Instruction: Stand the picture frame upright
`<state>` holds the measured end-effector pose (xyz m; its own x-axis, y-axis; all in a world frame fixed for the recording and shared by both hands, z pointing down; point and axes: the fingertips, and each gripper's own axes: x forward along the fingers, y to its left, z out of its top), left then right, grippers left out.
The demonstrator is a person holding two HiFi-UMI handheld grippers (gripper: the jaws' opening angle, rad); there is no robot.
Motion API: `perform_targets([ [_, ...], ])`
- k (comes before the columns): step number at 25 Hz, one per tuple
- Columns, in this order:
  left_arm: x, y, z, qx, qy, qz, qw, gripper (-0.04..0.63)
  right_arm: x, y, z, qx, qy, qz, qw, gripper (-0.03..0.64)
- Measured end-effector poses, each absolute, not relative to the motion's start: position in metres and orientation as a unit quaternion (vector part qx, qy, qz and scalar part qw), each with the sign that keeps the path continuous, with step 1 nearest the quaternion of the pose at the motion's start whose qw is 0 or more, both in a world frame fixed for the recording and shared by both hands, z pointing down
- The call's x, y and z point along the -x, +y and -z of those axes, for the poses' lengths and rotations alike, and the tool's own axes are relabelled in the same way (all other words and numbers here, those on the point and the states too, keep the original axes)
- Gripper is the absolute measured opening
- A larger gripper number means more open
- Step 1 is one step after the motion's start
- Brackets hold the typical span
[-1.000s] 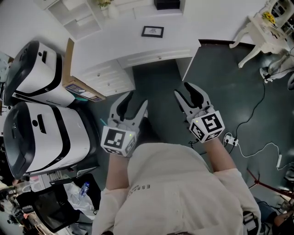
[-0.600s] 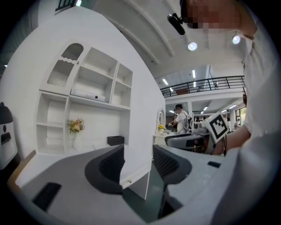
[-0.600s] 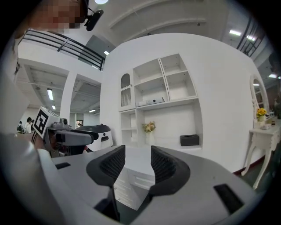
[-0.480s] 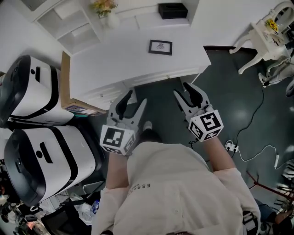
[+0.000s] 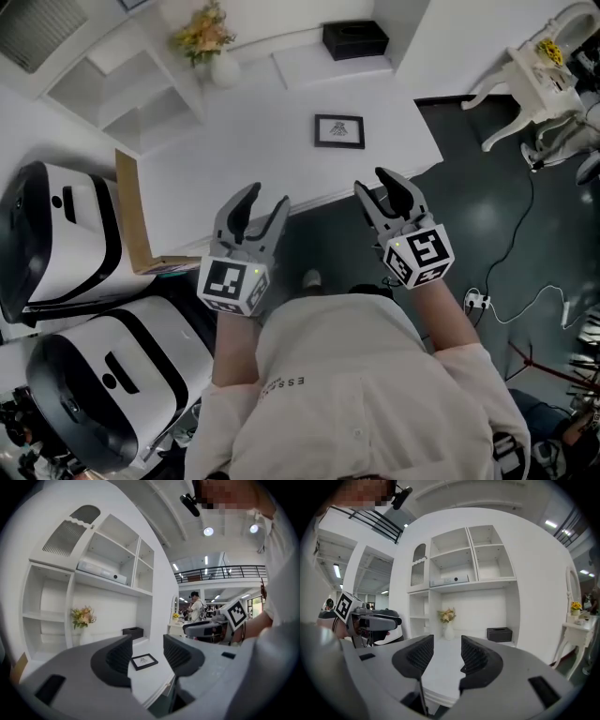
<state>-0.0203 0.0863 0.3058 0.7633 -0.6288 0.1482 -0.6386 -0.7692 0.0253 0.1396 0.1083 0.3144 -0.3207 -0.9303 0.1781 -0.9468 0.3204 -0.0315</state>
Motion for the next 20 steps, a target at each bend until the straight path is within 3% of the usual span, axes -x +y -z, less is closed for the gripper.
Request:
perform_targets([
  [20,-0.056,-0.046,-0.368,-0.913,-0.39,-0.078,0.094,0.201,-0.229,-0.043,-0.41,-0.531,-0.818,-0.152,0.159,0.193],
])
